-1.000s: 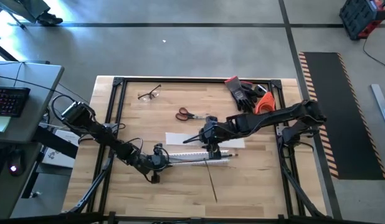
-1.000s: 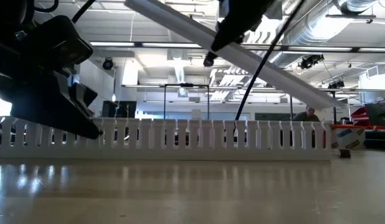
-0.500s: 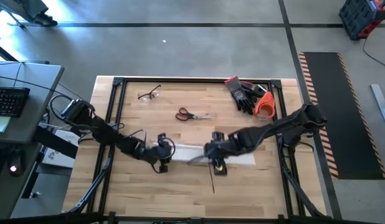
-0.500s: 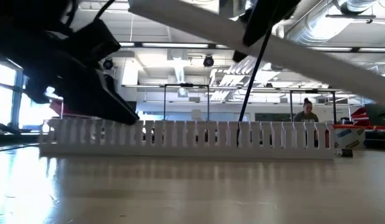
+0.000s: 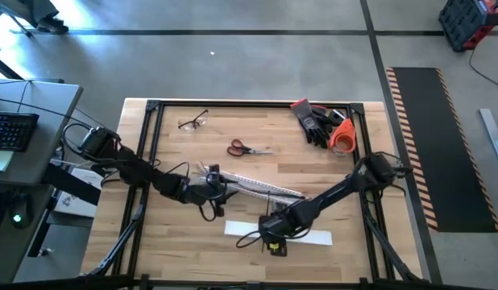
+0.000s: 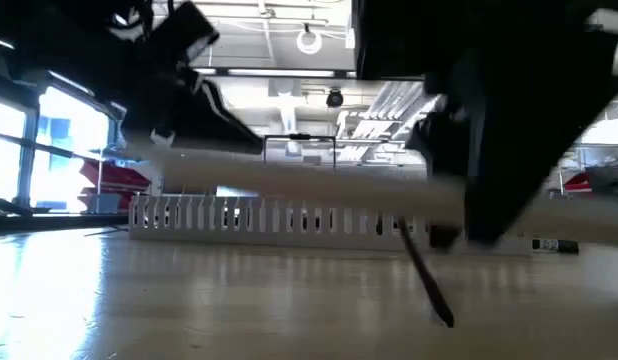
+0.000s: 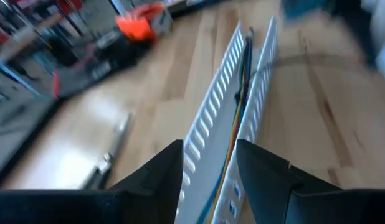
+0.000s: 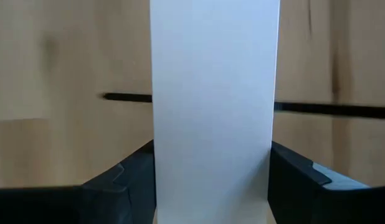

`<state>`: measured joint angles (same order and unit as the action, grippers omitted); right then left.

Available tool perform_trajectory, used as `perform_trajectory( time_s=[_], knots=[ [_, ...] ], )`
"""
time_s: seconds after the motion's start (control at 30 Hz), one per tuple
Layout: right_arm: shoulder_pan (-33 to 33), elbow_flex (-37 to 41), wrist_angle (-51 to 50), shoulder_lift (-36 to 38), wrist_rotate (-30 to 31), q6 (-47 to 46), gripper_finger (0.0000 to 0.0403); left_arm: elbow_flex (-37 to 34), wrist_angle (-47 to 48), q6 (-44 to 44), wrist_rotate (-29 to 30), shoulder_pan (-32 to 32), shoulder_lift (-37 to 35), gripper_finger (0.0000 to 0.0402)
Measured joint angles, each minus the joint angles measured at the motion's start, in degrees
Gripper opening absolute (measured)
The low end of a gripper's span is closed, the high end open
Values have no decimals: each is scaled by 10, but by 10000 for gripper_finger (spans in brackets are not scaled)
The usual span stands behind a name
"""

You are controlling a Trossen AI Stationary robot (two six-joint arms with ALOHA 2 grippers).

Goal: Ziptie cables
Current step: Close the white cable duct lid

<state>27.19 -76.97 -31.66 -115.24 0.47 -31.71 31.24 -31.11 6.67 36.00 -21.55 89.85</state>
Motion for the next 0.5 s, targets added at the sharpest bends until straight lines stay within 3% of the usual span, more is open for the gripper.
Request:
perform_trajectory(
  time_s=[0.27,0.5],
  knots=[
    [-18,-3,5,-29,12,23,214,28,41,-2,69,-72,-54,133],
    [-19,-1,20,-26,26,63,285,28,66,-36,76,-119,-85,133]
  ],
)
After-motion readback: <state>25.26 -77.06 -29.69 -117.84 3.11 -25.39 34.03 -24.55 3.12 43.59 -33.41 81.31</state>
